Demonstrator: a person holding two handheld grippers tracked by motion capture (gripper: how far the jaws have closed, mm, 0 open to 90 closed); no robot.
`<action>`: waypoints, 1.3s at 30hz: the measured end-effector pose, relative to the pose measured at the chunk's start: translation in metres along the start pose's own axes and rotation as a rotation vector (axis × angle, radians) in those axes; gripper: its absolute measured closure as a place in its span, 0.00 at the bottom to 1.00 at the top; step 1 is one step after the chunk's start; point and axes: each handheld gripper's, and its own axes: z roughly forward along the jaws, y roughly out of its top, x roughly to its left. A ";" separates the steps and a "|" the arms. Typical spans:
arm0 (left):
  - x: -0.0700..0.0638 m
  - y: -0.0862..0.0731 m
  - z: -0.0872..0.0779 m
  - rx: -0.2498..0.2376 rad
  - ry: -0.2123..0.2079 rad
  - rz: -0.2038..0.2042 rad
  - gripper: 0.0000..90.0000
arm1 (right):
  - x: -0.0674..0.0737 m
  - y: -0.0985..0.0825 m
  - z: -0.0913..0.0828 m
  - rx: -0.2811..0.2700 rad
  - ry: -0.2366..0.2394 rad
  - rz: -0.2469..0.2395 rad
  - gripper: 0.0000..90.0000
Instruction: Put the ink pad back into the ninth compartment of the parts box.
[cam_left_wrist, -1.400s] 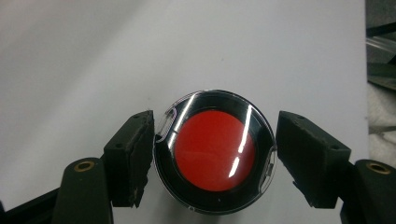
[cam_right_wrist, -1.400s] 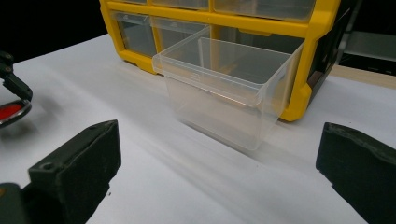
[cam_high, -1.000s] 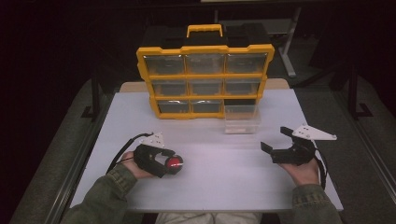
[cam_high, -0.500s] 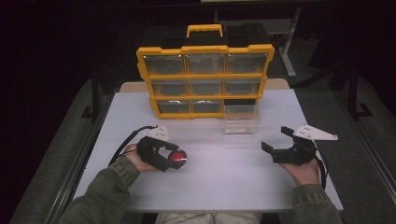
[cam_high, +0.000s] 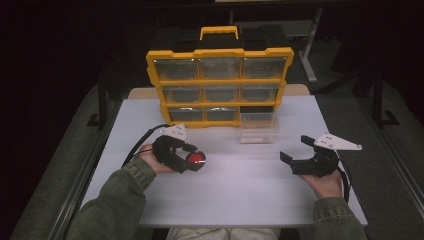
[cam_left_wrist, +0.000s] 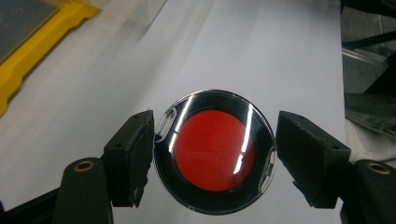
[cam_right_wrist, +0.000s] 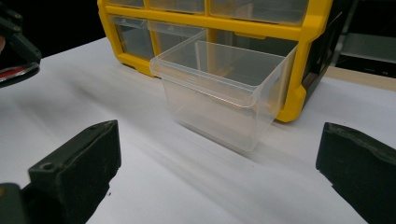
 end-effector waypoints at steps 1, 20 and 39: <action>0.002 0.001 0.000 -0.003 -0.002 0.000 0.33 | 0.000 0.000 0.000 -0.001 0.000 0.000 0.00; 0.018 0.029 -0.001 -0.047 0.004 0.001 0.33 | 0.001 0.000 0.000 0.001 0.005 0.002 0.00; 0.030 0.074 -0.002 -0.044 0.012 0.046 0.33 | 0.000 0.000 0.000 0.000 0.007 0.004 0.00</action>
